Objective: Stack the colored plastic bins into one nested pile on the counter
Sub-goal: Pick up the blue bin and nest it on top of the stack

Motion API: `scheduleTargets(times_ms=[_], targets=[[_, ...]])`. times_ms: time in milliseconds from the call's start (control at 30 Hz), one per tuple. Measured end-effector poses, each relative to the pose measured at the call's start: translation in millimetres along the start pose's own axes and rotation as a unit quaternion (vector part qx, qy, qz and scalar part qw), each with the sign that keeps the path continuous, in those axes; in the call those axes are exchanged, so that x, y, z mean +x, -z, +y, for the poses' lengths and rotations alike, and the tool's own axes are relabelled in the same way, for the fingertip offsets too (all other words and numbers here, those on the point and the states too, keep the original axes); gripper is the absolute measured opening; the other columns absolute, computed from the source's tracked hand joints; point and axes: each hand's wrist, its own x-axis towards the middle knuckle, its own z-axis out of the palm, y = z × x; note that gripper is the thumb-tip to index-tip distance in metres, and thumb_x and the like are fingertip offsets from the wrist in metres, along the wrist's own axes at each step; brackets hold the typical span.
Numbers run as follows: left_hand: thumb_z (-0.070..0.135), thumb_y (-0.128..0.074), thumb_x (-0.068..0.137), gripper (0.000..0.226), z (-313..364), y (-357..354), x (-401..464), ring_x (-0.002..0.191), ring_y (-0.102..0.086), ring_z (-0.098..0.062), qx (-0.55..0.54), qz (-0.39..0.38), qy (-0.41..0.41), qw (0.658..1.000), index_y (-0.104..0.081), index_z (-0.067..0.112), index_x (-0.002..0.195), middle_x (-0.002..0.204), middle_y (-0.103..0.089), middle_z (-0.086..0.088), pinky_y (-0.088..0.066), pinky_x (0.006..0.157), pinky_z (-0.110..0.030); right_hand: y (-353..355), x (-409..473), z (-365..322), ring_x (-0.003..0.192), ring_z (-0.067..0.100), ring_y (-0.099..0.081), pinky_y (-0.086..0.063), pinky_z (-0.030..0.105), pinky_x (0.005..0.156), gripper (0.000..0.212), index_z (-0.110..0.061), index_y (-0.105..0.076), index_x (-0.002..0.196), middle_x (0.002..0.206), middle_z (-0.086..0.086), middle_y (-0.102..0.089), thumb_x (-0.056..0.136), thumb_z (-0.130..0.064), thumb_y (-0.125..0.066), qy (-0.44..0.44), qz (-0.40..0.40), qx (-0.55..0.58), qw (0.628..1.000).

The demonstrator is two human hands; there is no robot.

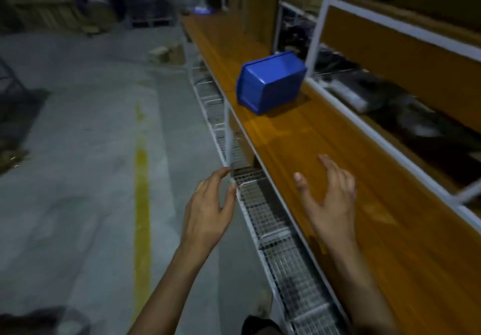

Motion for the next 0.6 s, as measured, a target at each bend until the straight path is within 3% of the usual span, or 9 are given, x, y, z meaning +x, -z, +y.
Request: scheduleTargets(times_ms=[200, 600], targets=[[0.043, -0.052, 0.109, 0.042, -48, -3, 102, 0.131, -0.061, -0.01, 0.041, 0.046, 0.04, 0.997, -0.052, 0.036, 0.15, 0.14, -0.067, 0.01, -0.057, 0.099, -0.037, -89, 121, -10, 0.151, 0.019, -0.03, -0.031, 0.057, 0.123, 0.078, -0.027, -0.042, 0.159, 0.166, -0.002, -0.044, 0.097, -0.073, -0.051, 0.016, -0.042, 0.055, 0.997], [0.042, -0.052, 0.109, 0.038, -46, -57, 322, 0.125, -0.062, -0.007, 0.021, 0.063, 0.029, 0.997, -0.054, 0.037, 0.147, 0.137, -0.067, 0.012, -0.055, 0.097, -0.031, -181, 340, -24, 0.14, 0.012, -0.036, -0.04, 0.046, 0.116, 0.067, -0.03, -0.051, 0.15, 0.15, -0.006, -0.055, 0.096, -0.07, -0.056, 0.037, -0.059, 0.081, 0.994]])
